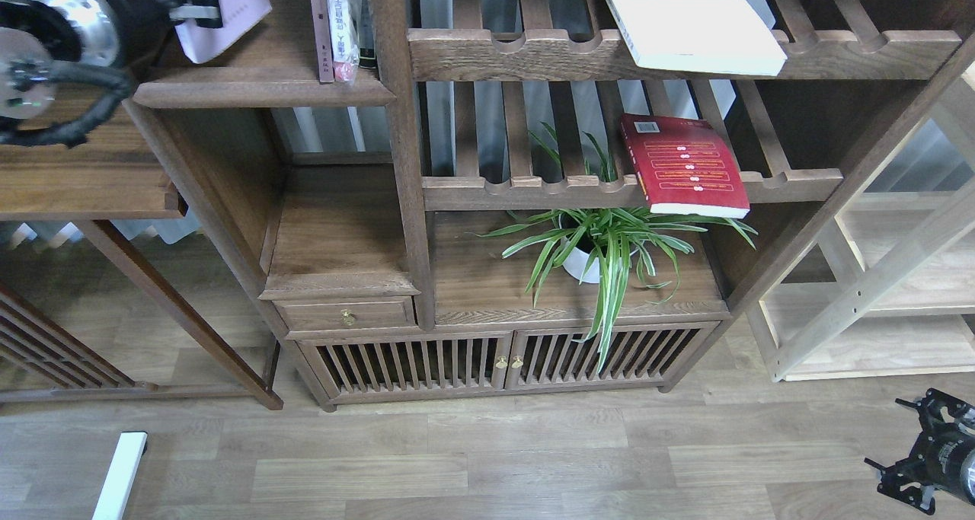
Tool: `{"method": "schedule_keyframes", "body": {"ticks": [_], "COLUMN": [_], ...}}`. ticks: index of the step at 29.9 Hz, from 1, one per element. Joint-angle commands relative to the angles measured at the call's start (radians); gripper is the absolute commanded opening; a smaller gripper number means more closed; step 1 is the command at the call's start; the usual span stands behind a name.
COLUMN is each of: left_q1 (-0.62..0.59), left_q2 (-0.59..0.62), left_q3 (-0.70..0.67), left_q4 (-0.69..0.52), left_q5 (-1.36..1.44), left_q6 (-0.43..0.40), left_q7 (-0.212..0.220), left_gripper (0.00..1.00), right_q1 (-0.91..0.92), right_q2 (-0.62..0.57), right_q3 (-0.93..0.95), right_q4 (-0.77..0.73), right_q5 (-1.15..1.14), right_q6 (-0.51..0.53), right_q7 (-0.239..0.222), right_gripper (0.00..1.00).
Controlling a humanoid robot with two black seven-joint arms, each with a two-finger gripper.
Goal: Organize books on shelf
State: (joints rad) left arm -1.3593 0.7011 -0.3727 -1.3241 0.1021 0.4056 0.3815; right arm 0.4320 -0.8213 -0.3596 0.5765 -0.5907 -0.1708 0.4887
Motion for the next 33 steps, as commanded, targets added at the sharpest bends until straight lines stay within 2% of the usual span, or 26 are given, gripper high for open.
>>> {"method": "schedule_keyframes", "body": {"ticks": [1, 4, 9, 23, 33], "left_q1": [-0.014, -0.017, -0.027, -0.06, -0.05], "left_q2": [-0.043, -0.093, -0.12, -0.227, -0.246], "left_q3": [0.004, 0.004, 0.015, 0.06, 0.072], "left_q4": [0.014, 0.031, 0.057, 0.16, 0.168], "left_q5": [0.014, 0.057, 0.079, 0.159, 0.162], "left_q6": [0.041, 0.079, 0.083, 0.083, 0.083], "left_q7": [0.01, 0.03, 0.046, 0.048, 0.048], "left_gripper": [0.0, 0.0, 0.0, 0.0, 0.02], "right_q1": [-0.01, -0.012, -0.012, -0.001, 0.005], "right_q2": [-0.002, -0.004, -0.004, -0.002, -0.002], "right_q3": [0.004, 0.005, 0.005, 0.007, 0.008], "right_q4": [0.0, 0.0, 0.0, -0.001, -0.01], "right_q5": [0.0, 0.0, 0.0, 0.002, 0.003], "right_q6": [-0.004, -0.006, -0.006, -0.006, -0.004], "right_q7": [0.0, 0.0, 0.0, 0.0, 0.0], "right_gripper": [1.0, 1.0, 1.0, 1.0, 1.0]}}
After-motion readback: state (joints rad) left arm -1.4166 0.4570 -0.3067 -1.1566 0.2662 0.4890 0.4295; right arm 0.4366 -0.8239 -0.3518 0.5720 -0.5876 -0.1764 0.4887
